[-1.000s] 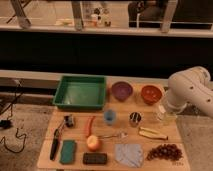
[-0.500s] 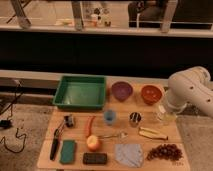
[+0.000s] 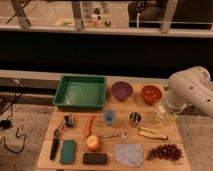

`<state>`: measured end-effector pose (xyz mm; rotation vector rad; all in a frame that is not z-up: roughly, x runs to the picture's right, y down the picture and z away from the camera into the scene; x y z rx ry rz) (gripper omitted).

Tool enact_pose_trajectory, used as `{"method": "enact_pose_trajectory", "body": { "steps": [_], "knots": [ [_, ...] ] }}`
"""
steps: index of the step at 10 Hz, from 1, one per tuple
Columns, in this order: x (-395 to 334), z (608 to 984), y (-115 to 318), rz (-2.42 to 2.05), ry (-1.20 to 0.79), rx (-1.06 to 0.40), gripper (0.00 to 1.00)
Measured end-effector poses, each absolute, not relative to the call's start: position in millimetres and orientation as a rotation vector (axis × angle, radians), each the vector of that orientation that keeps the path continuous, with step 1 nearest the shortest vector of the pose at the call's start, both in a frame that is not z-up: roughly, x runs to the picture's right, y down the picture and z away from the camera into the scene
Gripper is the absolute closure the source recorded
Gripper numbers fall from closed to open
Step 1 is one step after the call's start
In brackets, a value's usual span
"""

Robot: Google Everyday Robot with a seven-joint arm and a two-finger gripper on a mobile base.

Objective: Place banana in paper cup

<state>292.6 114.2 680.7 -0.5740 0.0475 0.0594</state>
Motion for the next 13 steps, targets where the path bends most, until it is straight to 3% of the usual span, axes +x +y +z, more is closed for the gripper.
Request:
{"method": "enact_pose_trajectory", "body": {
  "steps": [13],
  "knots": [
    [291, 687, 127, 0.069, 0.076, -0.543, 0.34]
  ]
}}
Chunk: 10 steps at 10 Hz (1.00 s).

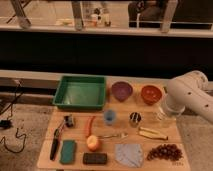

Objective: Place banana in paper cup

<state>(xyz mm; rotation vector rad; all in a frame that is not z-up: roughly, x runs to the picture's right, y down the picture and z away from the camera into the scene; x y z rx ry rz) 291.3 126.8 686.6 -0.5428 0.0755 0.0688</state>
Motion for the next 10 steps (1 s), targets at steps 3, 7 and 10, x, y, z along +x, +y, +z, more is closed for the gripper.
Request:
{"method": "enact_pose_trajectory", "body": {
  "steps": [3, 7, 10],
  "knots": [
    [287, 695, 138, 0.062, 0.085, -0.541, 0.34],
    [286, 710, 157, 0.06, 0.093, -0.558, 0.34],
    [293, 719, 175, 0.065, 0.106, -0.584, 0.34]
  ]
}}
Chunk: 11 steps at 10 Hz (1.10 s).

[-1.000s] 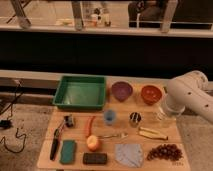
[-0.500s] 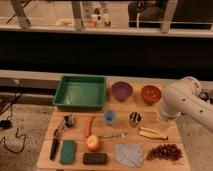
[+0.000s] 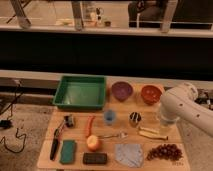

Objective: Place banana in paper cup

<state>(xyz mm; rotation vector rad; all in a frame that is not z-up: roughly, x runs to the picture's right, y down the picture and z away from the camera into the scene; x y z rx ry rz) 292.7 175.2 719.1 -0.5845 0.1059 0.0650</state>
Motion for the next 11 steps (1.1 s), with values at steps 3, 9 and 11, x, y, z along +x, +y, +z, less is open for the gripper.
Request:
{"method": "enact_pose_trajectory", "body": {
  "steps": [3, 9, 11],
  "knots": [
    [297, 730, 192, 0.059, 0.106, -0.613, 0.34],
    [281, 749, 205, -0.012, 0.074, -0.636, 0.34],
    [278, 755, 210, -0.025, 0.061, -0.636, 0.34]
  ]
}}
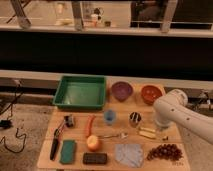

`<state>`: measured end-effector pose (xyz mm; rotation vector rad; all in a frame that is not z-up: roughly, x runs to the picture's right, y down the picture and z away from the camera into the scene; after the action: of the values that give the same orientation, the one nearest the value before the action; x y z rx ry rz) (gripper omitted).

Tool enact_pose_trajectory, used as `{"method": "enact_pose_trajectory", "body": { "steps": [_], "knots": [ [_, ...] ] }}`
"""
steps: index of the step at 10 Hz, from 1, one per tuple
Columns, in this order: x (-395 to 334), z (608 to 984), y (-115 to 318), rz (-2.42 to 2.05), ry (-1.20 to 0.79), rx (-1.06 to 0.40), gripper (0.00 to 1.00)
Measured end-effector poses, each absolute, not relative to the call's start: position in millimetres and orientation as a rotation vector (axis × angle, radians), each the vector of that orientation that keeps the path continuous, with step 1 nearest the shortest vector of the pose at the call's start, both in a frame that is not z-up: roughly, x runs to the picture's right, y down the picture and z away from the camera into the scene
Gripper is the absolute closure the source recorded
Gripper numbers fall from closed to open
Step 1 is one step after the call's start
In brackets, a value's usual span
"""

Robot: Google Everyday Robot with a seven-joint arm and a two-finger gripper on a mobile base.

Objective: Place banana in paper cup

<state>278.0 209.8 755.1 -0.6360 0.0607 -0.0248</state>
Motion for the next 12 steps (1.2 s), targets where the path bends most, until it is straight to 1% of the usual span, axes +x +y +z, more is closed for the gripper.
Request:
{"method": "enact_pose_trajectory", "body": {
  "steps": [7, 12],
  "knots": [
    [283, 768, 226, -0.03, 0.046, -0.621, 0.34],
    [277, 784, 220, -0.052, 0.038, -0.618, 0.34]
  ]
}}
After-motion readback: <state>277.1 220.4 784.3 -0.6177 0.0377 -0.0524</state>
